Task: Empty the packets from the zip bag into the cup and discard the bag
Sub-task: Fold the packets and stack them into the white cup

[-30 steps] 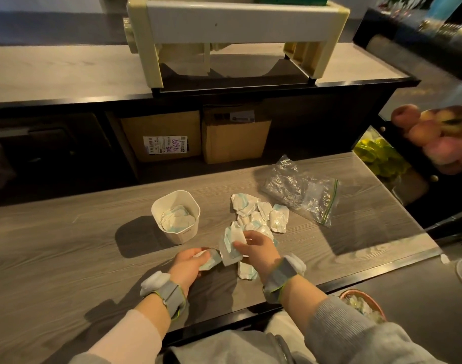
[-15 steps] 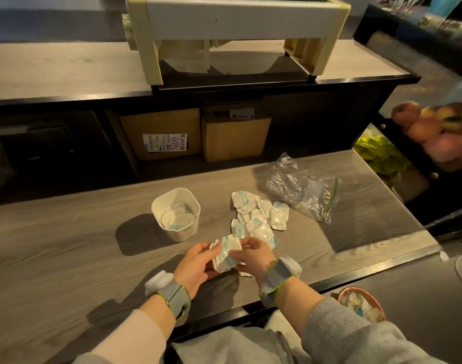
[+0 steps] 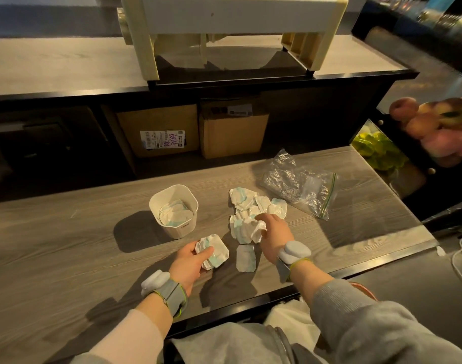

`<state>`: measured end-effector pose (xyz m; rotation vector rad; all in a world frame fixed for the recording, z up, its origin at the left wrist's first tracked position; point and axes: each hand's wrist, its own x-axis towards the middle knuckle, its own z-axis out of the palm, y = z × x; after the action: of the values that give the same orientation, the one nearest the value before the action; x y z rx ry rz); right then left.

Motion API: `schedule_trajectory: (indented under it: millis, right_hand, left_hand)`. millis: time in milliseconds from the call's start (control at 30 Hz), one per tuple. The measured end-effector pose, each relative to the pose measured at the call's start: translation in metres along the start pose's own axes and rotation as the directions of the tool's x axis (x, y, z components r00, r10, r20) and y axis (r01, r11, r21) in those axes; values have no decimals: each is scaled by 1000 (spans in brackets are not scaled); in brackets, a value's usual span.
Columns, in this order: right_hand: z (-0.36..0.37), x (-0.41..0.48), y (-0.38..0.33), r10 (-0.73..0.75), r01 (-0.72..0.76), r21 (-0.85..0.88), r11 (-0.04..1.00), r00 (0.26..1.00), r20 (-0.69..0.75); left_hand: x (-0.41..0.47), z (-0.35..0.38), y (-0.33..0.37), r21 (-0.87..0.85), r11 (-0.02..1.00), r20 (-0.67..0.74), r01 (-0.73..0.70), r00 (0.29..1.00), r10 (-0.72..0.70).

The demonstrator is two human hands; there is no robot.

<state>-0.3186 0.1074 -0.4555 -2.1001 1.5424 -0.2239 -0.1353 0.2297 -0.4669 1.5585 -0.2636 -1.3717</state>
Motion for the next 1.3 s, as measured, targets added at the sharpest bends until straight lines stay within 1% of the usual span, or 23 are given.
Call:
schedule_trajectory:
  millis: [67,100,133,200,367,400,467,533,733,900,1000,1067,1200,1300]
  right_hand:
    - [-4,6,9,-65,93,-208,974,988,138]
    - [-5,8,12,-72,118,-265,957,981,178]
    - [-5,8,14,-79,134,-296,946,979,190]
    - [-3,5,17,-98,147,-314,938,981,167]
    - [-6,1,23,-111,131,-251,959,989,92]
    - [-8,2,23,-85,99,-203,974,993,79]
    - [-13,3,22,7,-4,-43,999,999,51]
    - [-16,5,22,67,-70,69,995,997,35]
    - [-16,13,20,178,-176,92,980,984,-12]
    - [-5,14,10,128,-130,181,975,992,24]
    - [5,17,8,116,-121,105,987,992,53]
    - [11,20,10,123,-126,66,990,991,46]
    - [15,21,9,175,-179,85,980,983,59]
    - [17,20,9,130,-132,72,989,991,40]
  left_hand:
    - [0,1,-1,-5,1000,6,-5,1000,5]
    - [-1,1,-1,-5,1000,8,-9,1000,9]
    - [-1,1,0,-7,1000,12,-13,1000,13]
    - [-1,2,0,-13,1000,21,-21,1000,21]
    - [-2,2,1,-19,1000,19,-23,1000,24]
    - [-1,2,0,-17,1000,20,-22,1000,22]
    - [-1,2,0,-9,1000,17,-20,1000,20]
    - [0,2,-2,-10,1000,11,-15,1000,15]
    - [3,5,-3,-32,999,4,-9,1000,10]
    - [5,10,-5,-45,999,16,-7,1000,8]
    - [6,11,-5,-37,999,18,-7,1000,8]
    - [6,11,-5,-38,999,20,-2,1000,3]
    - [6,11,-5,-20,1000,14,-13,1000,14]
    - [7,11,-5,-13,1000,14,-14,1000,15]
